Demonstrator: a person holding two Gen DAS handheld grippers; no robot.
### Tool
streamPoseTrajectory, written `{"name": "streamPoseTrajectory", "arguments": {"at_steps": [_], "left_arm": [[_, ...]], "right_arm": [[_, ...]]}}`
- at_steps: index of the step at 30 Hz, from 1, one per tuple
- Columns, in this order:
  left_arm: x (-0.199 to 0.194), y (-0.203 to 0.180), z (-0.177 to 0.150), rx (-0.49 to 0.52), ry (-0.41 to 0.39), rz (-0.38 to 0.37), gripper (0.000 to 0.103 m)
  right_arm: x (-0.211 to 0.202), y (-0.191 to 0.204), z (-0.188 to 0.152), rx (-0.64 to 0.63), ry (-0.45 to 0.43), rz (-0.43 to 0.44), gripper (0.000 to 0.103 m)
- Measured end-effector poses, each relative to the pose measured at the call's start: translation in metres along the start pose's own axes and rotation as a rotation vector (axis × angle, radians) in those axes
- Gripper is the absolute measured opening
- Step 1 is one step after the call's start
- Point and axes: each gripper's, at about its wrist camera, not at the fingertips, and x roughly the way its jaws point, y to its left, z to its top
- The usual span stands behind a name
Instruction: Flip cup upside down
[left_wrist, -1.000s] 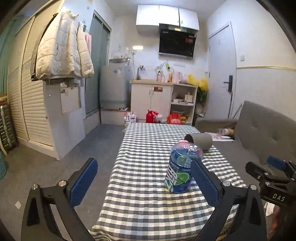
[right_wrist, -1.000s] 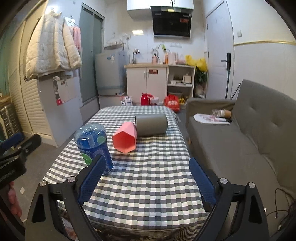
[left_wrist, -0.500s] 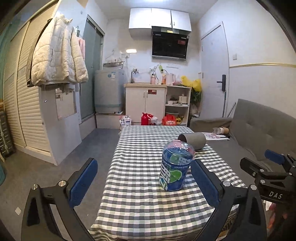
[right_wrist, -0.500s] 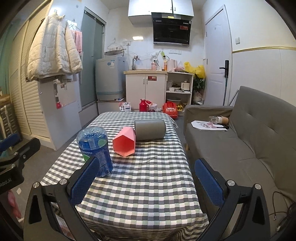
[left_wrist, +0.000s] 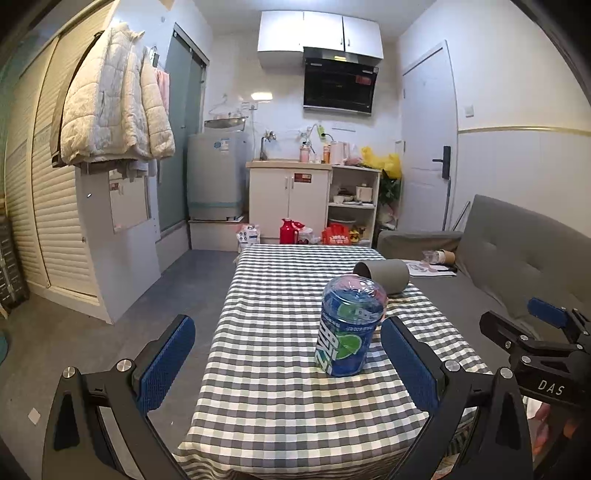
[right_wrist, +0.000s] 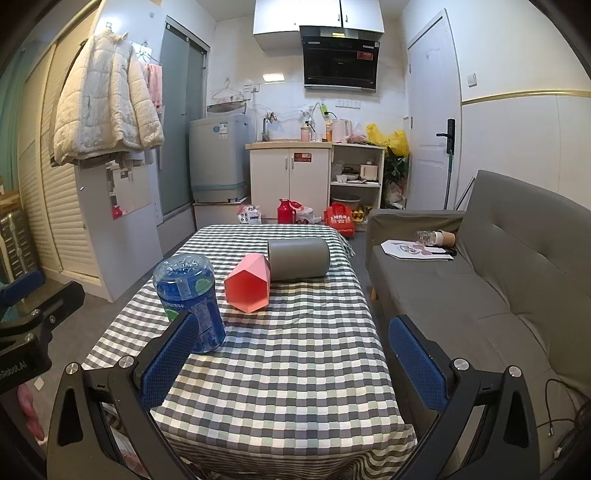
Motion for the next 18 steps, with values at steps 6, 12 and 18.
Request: {"name": "streamPoseTrajectory", "arguments": {"at_steps": [6,12,18], "left_arm": [[-0.0009,0.0001,0.0001,0.007,-0.002,-0.001,0.103],[0.0014,0.0012,0.0004,-0.005,0.017,0.023,0.103],[0.0011,0.0023,0.0005,-0.012,0.022,0.039,0.103]], "right_arm": [[0.0008,0.0000,0.0000,-0.001,0.005,-0.001,0.103],[0.0020,0.0004,-0.0003,-0.002,0.008,-0.002,0.103],[0.0033,0.0014,-0.0001,-0.002,0.010,-0.003,0.103]]}}
